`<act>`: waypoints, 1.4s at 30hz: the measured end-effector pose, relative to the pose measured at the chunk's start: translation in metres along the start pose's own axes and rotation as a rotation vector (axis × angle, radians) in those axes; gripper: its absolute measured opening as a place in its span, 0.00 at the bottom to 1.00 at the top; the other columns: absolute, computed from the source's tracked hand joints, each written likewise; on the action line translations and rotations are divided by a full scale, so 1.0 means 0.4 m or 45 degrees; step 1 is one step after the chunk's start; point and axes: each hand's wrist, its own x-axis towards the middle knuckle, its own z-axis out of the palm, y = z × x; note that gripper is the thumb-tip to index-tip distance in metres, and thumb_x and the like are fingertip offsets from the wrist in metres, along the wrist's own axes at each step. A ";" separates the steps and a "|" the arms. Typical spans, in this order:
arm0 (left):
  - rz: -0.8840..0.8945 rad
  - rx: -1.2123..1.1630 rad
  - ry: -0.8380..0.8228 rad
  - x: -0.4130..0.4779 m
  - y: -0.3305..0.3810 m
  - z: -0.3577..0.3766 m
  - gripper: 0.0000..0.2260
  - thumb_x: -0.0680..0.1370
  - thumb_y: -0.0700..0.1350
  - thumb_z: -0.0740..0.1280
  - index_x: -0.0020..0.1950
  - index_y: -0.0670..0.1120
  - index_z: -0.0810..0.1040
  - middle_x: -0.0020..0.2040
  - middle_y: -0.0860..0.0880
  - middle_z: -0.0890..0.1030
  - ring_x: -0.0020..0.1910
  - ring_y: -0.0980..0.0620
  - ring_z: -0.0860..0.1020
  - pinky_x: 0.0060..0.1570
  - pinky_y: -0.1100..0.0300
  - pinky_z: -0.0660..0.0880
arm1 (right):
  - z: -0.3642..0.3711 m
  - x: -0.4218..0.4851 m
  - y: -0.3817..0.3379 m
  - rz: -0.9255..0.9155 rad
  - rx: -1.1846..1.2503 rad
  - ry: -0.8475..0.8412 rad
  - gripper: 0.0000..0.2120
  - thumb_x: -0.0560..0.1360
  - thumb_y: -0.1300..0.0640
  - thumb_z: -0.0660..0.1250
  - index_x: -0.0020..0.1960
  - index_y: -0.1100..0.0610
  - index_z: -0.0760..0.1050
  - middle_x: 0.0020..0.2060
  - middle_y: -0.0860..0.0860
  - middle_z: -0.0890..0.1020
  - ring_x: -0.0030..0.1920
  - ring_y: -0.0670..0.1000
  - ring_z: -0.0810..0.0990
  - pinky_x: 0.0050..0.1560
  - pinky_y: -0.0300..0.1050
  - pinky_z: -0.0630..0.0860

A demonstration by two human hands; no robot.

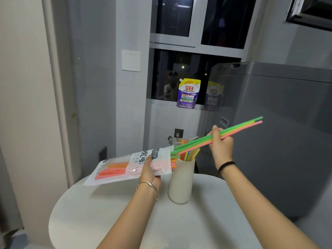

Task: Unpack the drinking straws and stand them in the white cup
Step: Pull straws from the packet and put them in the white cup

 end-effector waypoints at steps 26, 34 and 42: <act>0.059 0.115 -0.032 0.071 0.004 -0.029 0.20 0.79 0.41 0.66 0.71 0.43 0.71 0.55 0.47 0.79 0.42 0.53 0.78 0.52 0.57 0.75 | 0.064 0.084 0.079 -0.191 -1.050 -0.488 0.18 0.71 0.41 0.68 0.51 0.54 0.76 0.38 0.50 0.81 0.40 0.51 0.80 0.43 0.49 0.80; 0.037 0.081 -0.009 0.062 0.001 -0.031 0.21 0.78 0.40 0.66 0.72 0.43 0.71 0.68 0.43 0.77 0.56 0.46 0.77 0.66 0.46 0.72 | 0.056 0.069 0.097 -0.352 -0.773 -0.615 0.34 0.75 0.55 0.66 0.76 0.48 0.53 0.73 0.50 0.64 0.71 0.51 0.66 0.68 0.54 0.69; 0.059 0.089 0.007 0.040 0.013 -0.025 0.21 0.78 0.40 0.67 0.71 0.44 0.71 0.67 0.44 0.77 0.52 0.47 0.78 0.61 0.48 0.75 | 0.083 0.073 0.072 -0.334 -0.818 -0.690 0.40 0.75 0.53 0.67 0.76 0.45 0.44 0.77 0.50 0.55 0.74 0.53 0.59 0.69 0.56 0.64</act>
